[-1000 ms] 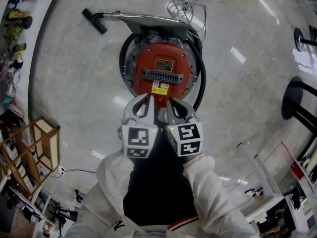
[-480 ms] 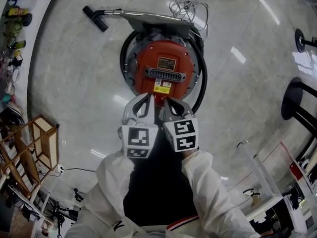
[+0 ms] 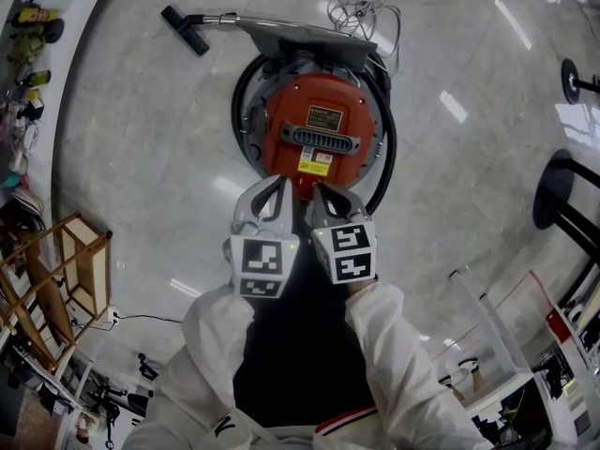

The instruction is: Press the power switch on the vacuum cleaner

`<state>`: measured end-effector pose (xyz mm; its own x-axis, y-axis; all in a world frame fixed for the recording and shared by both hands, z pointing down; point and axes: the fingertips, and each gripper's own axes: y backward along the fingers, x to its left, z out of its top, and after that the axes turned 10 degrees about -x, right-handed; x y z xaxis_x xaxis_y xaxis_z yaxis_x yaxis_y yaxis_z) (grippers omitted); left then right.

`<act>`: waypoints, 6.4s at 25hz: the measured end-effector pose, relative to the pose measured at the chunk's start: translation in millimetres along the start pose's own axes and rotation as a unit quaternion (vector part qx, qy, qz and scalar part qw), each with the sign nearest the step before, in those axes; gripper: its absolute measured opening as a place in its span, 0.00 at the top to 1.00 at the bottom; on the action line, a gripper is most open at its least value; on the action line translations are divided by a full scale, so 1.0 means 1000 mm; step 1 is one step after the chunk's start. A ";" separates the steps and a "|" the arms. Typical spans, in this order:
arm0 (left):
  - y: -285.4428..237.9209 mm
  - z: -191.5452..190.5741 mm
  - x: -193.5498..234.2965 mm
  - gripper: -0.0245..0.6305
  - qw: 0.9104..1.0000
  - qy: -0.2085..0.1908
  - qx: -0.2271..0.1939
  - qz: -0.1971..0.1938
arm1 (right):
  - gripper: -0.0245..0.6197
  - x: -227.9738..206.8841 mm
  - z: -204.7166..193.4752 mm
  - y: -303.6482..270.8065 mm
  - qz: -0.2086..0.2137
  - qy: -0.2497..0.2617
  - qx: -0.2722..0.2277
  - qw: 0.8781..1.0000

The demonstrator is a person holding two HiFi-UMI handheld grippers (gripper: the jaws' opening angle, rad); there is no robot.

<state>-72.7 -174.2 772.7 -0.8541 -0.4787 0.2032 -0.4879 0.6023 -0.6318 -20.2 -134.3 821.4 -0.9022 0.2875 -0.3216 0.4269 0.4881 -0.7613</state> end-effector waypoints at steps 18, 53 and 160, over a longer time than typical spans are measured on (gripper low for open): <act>-0.003 -0.002 0.003 0.96 1.000 0.006 0.003 -0.001 | 0.96 -0.003 -0.004 -0.001 -0.008 -0.009 0.006 1.000; -0.010 -0.003 0.001 0.96 1.000 0.012 0.011 0.003 | 0.96 -0.003 -0.008 -0.004 0.003 -0.008 0.022 1.000; 0.320 0.207 -0.065 0.96 0.967 -0.066 -0.242 0.051 | 0.96 0.123 0.208 0.388 -0.040 0.097 -0.323 0.941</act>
<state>-135.6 -82.5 402.3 -0.8874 -0.4593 0.0398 -0.4566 0.8636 -0.2137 21.8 -81.2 369.9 -0.9311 0.3439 -0.1212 0.3641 0.8951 -0.2574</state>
